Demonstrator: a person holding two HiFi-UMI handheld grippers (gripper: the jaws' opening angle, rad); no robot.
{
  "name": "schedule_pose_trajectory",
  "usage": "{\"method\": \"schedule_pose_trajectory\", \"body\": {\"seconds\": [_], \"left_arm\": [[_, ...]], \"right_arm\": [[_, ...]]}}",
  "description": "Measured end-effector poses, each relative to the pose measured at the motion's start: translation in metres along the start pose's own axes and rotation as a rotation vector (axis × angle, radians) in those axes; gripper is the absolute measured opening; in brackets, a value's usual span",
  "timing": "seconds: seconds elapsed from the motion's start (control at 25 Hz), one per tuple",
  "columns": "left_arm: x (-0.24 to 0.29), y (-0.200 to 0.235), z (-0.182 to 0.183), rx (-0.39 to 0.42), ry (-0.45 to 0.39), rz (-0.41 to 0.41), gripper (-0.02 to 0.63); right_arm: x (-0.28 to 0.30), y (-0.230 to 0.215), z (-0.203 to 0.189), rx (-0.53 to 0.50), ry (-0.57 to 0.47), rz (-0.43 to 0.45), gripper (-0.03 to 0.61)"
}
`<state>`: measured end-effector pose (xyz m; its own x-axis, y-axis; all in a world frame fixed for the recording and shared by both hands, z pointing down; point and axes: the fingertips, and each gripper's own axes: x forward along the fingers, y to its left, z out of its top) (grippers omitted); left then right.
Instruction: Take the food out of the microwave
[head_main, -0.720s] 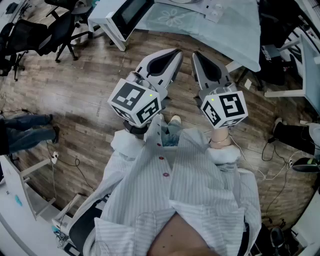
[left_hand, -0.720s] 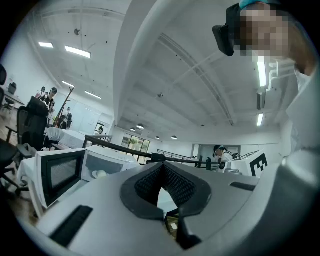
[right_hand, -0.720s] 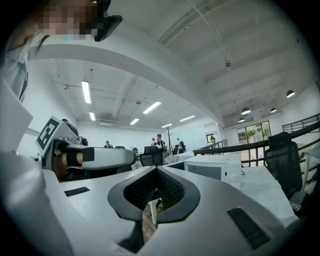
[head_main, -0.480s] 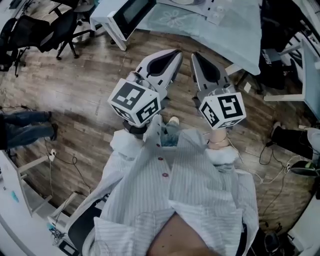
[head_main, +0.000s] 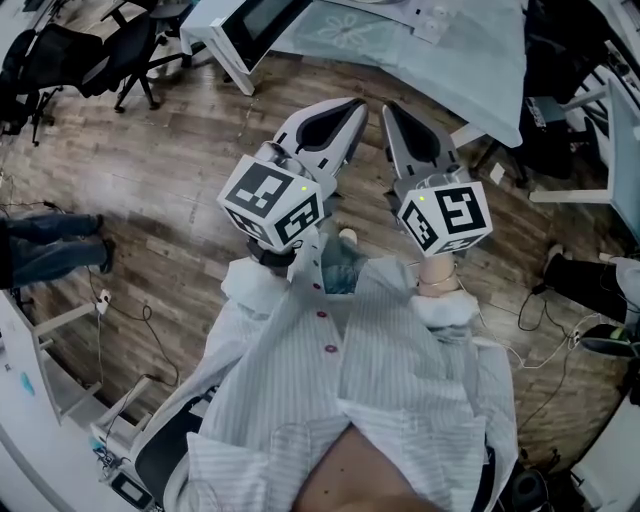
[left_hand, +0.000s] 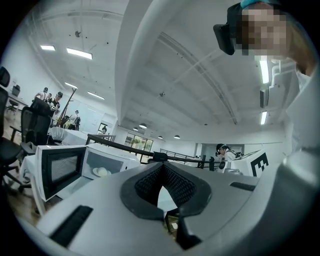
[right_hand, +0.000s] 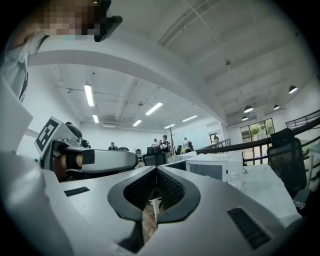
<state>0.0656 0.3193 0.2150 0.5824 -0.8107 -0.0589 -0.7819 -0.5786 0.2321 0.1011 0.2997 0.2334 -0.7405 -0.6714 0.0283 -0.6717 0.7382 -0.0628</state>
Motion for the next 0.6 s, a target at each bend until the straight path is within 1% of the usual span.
{"method": "schedule_pose_trajectory", "body": {"seconds": [0.12, 0.24, 0.4, 0.6], "left_arm": [[0.005, 0.007, -0.002, -0.004, 0.002, 0.006, 0.008], [0.009, 0.024, -0.002, -0.014, 0.0, 0.011, 0.008], [0.024, 0.057, 0.004, -0.016, 0.001, 0.004, 0.008], [0.056, 0.103, 0.017, -0.022, 0.005, -0.018, 0.008]], "right_arm": [[0.006, -0.005, -0.002, 0.003, 0.001, -0.002, 0.032], [0.022, -0.009, -0.005, 0.005, 0.008, -0.003, 0.032], [0.055, -0.021, -0.005, 0.009, 0.014, -0.015, 0.032], [0.104, -0.044, -0.001, 0.011, 0.015, -0.035, 0.032]]}}
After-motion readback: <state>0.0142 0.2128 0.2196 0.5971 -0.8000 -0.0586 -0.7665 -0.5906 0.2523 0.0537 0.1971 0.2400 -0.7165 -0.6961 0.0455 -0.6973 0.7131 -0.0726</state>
